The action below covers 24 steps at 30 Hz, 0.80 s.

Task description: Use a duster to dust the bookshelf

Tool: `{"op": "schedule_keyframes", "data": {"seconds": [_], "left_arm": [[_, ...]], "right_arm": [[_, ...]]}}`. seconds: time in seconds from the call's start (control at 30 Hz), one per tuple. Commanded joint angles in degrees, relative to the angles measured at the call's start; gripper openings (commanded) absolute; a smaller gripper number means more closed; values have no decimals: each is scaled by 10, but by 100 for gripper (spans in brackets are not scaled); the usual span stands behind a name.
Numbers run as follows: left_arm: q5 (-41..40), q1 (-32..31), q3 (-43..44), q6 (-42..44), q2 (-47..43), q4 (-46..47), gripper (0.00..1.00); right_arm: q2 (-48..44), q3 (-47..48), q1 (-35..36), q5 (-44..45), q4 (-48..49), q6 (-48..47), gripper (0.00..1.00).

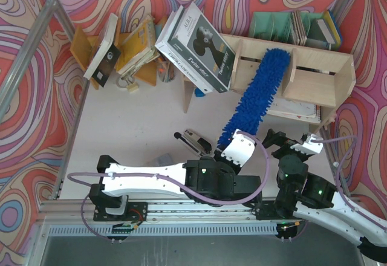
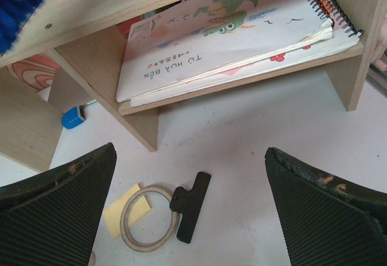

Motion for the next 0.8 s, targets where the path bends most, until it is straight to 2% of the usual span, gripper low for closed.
{"op": "schedule_keyframes", "data": {"seconds": [0.0, 0.17, 0.33, 0.43, 0.63, 0.7, 0.77], "left_arm": [[-94, -19, 51, -37, -12, -52, 0], [-112, -39, 104, -37, 9, -64, 0], [-99, -43, 105, -9, 14, -30, 0], [-86, -43, 96, 15, 12, 4, 0], [-47, -43, 68, 71, 8, 84, 0], [-27, -43, 65, 87, 12, 99, 0], [-14, -43, 60, 102, 14, 112, 0]], "right_arm": [[-6, 4, -1, 11, -7, 7, 99], [2, 19, -1, -3, 2, -13, 99], [62, 117, -1, -5, -97, 53, 99], [135, 207, -1, 0, -192, 116, 99], [222, 346, -1, 34, -468, 336, 99], [216, 365, -1, 44, -491, 329, 99], [195, 367, -1, 44, -451, 265, 99]]}}
